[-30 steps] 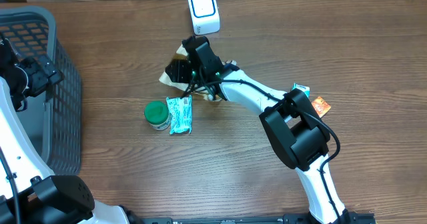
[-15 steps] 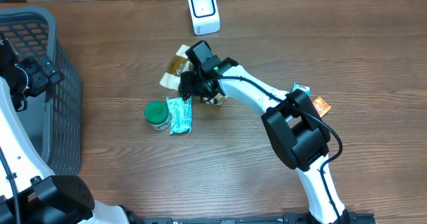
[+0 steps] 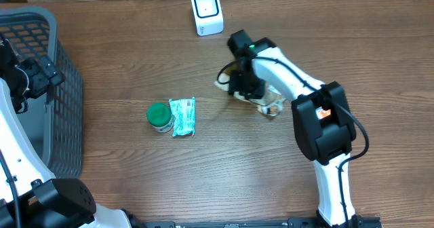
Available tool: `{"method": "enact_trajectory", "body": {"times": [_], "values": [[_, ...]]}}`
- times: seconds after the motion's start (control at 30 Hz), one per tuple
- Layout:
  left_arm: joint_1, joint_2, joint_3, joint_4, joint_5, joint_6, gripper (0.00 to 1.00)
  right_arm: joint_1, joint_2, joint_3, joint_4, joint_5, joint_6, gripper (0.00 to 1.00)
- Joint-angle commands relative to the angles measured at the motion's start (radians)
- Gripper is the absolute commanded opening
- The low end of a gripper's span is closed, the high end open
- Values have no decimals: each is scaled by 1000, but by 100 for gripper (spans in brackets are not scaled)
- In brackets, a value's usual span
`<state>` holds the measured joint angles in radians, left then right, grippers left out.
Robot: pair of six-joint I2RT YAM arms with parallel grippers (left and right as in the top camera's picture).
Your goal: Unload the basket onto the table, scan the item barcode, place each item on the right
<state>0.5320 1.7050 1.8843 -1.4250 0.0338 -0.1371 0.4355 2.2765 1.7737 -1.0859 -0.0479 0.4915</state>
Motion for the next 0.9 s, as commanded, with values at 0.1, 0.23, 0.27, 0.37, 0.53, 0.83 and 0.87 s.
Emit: {"method": "enact_trajectory", "body": {"times": [0.1,0.23,0.27,0.37,0.53,0.83,0.87], "values": [[6,10,-2,0,-10,14,99,-21,-81,2,-42,86,-82,61],[6,10,-2,0,-10,14,99,-21,-166,32,-33,159,-81,64],[6,10,-2,0,-10,14,100,-26,-182,36,-18,199,-81,64],[6,10,-2,0,-10,14,100,-43,-196,38,40,285,-80,65],[6,10,-2,0,-10,14,100,-92,-180,8,167,314,-80,65],[6,10,-2,0,-10,14,100,-164,-86,5,320,217,-90,64],[6,10,-2,0,-10,14,100,-167,-77,5,327,187,-107,64]]}}
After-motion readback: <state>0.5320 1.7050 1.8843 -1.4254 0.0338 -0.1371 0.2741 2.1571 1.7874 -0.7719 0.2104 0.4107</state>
